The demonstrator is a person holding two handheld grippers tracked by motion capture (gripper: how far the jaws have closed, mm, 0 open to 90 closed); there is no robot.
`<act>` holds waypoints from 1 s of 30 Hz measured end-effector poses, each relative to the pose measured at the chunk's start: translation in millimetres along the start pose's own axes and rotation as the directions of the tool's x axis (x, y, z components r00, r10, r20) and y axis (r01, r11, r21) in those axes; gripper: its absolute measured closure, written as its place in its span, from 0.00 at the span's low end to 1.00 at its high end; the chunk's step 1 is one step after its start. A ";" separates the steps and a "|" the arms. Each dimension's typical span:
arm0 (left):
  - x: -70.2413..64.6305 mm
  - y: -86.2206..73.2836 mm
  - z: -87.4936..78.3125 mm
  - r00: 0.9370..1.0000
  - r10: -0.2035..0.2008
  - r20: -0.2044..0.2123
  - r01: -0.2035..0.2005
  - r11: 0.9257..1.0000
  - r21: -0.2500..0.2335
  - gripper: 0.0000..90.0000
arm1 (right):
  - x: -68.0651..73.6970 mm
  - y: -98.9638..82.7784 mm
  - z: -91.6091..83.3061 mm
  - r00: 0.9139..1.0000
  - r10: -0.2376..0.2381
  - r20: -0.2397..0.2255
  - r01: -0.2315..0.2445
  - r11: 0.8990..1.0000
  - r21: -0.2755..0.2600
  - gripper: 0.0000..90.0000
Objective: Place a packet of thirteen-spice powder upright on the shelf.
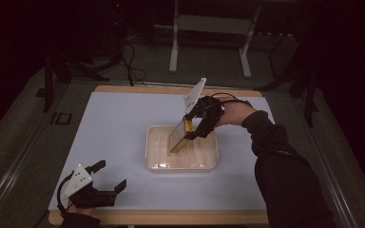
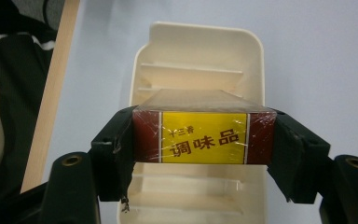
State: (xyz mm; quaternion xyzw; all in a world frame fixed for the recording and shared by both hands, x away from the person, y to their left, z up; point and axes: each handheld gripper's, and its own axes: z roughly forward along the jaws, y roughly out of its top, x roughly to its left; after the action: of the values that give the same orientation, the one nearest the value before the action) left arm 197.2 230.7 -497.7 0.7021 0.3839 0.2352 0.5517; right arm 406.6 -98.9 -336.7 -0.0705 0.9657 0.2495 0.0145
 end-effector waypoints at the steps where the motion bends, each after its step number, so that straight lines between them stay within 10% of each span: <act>1: 0.0 0.0 -0.1 1.000 0.000 0.000 0.000 1.000 0.000 0.00 | -0.6 0.3 1.8 1.000 0.004 -0.001 -0.004 1.000 -0.001 0.36; 30: -0.2 0.3 0.0 1.000 0.001 0.015 -0.001 1.000 0.001 0.00 | -14.0 -7.1 63.8 0.995 0.093 -0.049 -0.094 0.995 -0.030 0.36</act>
State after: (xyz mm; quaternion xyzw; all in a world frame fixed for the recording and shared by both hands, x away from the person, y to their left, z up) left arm 197.2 230.5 -497.5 0.7043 0.3794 0.2300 0.5542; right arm 421.0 -72.3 -395.1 -0.0313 0.9638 0.2638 -0.0211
